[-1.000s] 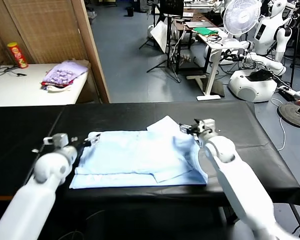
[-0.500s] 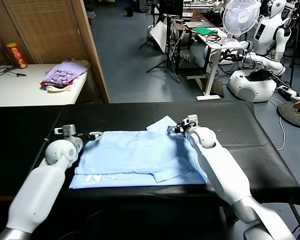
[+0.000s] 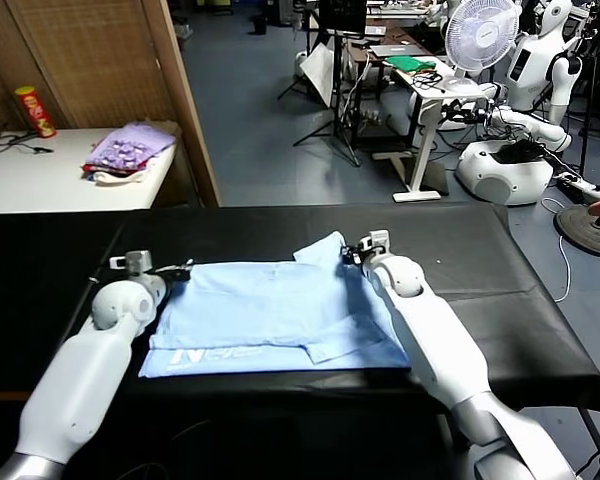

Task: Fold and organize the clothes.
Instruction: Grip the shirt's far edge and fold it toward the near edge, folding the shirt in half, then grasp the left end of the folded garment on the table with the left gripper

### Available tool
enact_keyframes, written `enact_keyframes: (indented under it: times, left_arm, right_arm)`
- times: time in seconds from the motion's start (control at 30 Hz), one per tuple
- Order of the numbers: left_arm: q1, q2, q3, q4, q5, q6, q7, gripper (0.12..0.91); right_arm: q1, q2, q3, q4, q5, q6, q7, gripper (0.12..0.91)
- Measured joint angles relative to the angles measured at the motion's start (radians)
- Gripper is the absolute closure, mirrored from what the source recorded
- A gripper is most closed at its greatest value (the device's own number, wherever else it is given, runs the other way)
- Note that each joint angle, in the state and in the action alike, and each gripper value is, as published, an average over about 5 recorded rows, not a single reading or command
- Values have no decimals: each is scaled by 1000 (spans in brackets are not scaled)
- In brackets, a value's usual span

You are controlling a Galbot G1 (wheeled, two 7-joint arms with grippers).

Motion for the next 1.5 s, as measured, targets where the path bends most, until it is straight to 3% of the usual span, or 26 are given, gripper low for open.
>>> enact_keyframes:
  times: [0.27,0.5,0.8,0.9,1.0,1.13,1.27,1.37,1.5]
  left_arm:
    - [154,57,-63,-213,-1,-10,-11,898]
    - [334,85,-141,-398,2,-16,-31,898]
    - [534,69,-230,-504,63,-8,-24,898]
    - [571,63,-240,-516,80,2,-20,892]
    - [596,60,-252,-530,90,8,-17,810]
    - [611,65,-269,-549,94,10,-16,588]
    - [591,59,-271,-535,76,-3,-25,371]
    - [553,40,-258,-495,52,-10,-31,262]
    - [494,9,-232,-430,41,-13,-27,235]
  right_arm:
    - [-167,-125,48,296,75,-39,-2,902]
    - [-309,-219,89,525,117,-160,57,902]
    - [-423,-254,105,630,106,-258,61,898]
    - [-444,-256,112,649,104,-268,60,845]
    - [-462,-260,128,673,104,-268,59,708]
    - [-466,-255,159,686,94,-239,68,474]
    - [-443,-231,166,648,30,-195,86,292]
    - [-422,-205,159,590,-4,-181,96,241]
    - [-409,-169,155,513,-13,-172,105,229]
